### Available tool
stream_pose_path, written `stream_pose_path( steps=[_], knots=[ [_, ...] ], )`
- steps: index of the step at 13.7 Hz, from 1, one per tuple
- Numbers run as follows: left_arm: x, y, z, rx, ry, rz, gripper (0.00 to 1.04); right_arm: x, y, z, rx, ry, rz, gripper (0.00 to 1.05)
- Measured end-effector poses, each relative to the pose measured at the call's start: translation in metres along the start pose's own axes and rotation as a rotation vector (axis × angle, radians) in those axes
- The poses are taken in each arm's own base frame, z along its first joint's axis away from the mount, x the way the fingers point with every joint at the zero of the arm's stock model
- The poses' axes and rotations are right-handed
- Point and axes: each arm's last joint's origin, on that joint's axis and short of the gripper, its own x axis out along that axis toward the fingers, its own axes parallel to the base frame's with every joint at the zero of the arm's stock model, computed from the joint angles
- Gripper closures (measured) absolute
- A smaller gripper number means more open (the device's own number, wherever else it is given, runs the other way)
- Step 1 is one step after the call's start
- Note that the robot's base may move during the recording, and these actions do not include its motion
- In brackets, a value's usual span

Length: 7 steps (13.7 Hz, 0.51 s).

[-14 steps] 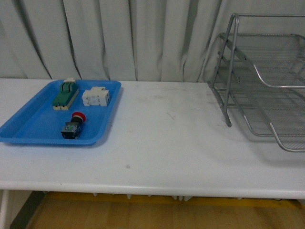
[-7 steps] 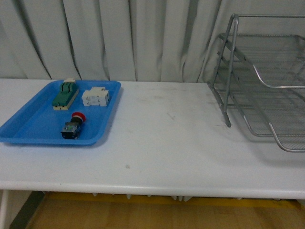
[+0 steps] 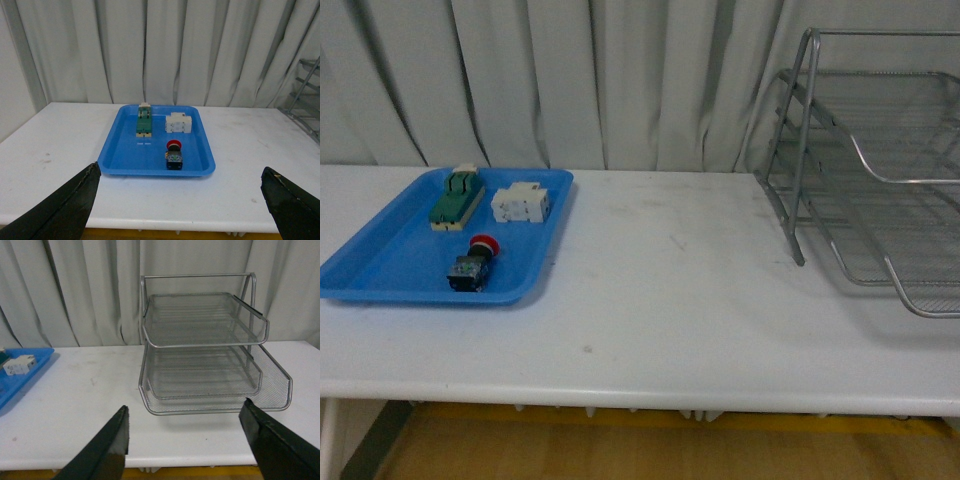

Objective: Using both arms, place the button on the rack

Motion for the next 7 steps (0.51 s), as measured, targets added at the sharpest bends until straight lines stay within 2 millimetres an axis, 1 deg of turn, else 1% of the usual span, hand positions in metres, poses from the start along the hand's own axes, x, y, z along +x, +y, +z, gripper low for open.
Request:
stream_pose_path(
  steps=[3,4,6,7],
  knots=[
    [0.0000,0.0000,0.0000,0.000,0.000,0.000,0.07,0.0000,0.0000,0.0000,0.000,0.000,0.000,0.05],
    [0.0000,0.0000,0.0000,0.000,0.000,0.000,0.07,0.0000,0.0000,-0.0001,0.000,0.000,0.000,0.07],
    [0.0000,0.0000,-0.0015,-0.006,0.029,0.003,0.07,0.0000,0.0000,0.0000,0.000,0.000,0.000,0.06],
    [0.0009,-0.0023,-0.0004,-0.061,0.208,0.020,0.07,0.0000,0.0000,0.0000,0.000,0.000,-0.001,0.06]
  ],
)
